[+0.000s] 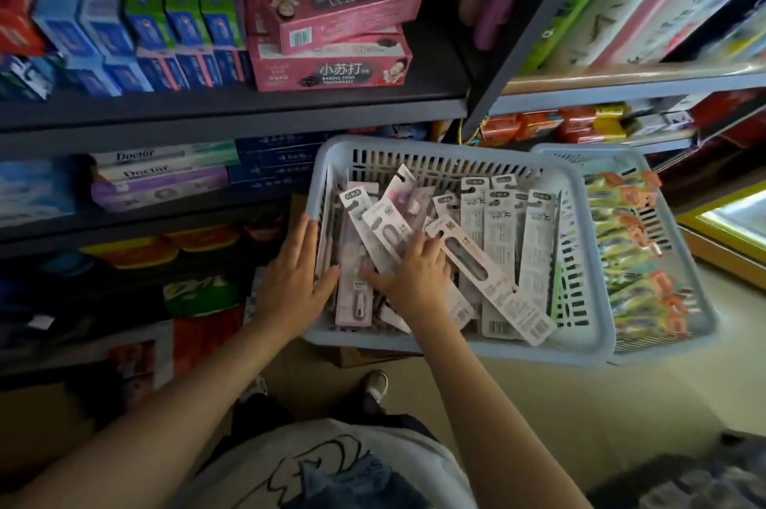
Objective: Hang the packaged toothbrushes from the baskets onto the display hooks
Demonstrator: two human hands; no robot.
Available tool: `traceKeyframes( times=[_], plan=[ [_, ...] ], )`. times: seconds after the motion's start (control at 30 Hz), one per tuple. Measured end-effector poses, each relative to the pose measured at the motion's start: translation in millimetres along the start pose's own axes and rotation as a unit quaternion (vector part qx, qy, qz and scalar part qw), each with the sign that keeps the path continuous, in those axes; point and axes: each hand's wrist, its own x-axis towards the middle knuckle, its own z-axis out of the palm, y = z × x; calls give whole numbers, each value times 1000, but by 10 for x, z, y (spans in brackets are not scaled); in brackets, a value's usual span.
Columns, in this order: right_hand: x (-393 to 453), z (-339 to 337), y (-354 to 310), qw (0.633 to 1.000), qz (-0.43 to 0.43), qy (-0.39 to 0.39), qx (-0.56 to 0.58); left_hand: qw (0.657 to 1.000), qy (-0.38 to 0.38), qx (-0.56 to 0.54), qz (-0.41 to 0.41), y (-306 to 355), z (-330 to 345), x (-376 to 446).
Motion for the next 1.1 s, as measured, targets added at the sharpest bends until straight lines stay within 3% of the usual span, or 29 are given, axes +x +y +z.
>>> traceKeyframes(
  times=[0.13, 0.47, 0.6, 0.7, 0.83, 0.97, 1.03, 1.1],
  plan=[
    [40, 25, 20, 999, 25, -30, 22, 1000, 3, -4, -7, 6, 17, -40],
    [64, -65, 216, 975, 28, 91, 202, 1000, -5, -6, -4, 14, -3, -63],
    [24, -207, 293, 955, 34, 84, 283, 1000, -3, -28, -4, 13, -8, -51],
    [29, -370, 326, 925, 58, 58, 371, 999, 1, -39, -6, 55, -27, -37],
    [73, -471, 388, 850, 149, -7, 506, 999, 2, -41, -26, 156, -59, -11],
    [27, -467, 530, 793, 172, -44, 582, 999, 38, -4, -19, 358, -129, 59],
    [-26, -477, 599, 763, 173, -65, 620, 997, 67, -27, 15, 534, -153, 74],
    [-70, -503, 659, 741, 167, -80, 645, 993, 47, -102, 32, 777, -201, 83]
  ],
)
